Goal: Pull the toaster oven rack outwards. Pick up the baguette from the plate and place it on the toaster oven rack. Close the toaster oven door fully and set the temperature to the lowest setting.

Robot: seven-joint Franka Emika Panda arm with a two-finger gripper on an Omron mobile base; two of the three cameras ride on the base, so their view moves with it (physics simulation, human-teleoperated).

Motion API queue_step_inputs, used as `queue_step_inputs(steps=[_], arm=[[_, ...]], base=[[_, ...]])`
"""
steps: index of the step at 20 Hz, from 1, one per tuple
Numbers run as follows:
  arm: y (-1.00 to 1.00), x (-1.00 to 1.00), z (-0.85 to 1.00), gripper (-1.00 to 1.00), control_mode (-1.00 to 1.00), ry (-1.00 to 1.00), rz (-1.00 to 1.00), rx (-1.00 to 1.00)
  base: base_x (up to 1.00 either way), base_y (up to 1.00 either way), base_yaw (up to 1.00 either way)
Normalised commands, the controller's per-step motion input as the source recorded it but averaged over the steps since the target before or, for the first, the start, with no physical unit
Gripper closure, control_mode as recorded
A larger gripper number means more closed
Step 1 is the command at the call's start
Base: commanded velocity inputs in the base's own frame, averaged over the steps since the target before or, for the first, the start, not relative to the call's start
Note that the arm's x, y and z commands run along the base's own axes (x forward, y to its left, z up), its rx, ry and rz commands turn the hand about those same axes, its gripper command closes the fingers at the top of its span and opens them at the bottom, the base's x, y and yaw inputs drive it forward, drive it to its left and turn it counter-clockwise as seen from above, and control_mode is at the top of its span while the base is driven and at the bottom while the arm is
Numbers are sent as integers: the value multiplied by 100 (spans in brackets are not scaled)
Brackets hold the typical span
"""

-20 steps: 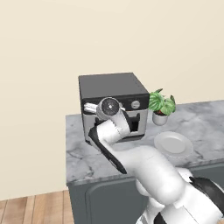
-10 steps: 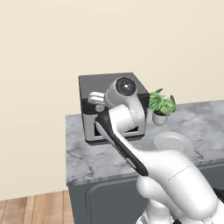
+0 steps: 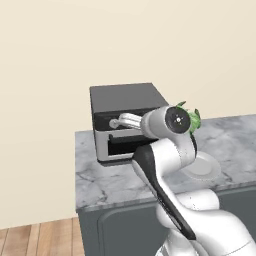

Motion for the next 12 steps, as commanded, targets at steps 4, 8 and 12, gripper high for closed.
queue_step_inputs(steps=[4,8,12], arm=[[-53,-56,0,-100,-100,-17,0,22],[-42,-47,0,-100,-100,-23,0,22],[-22,-24,7,-100,-100,-23,0,17]], base=[[0,0,0],[0,0,0],[0,0,0]])
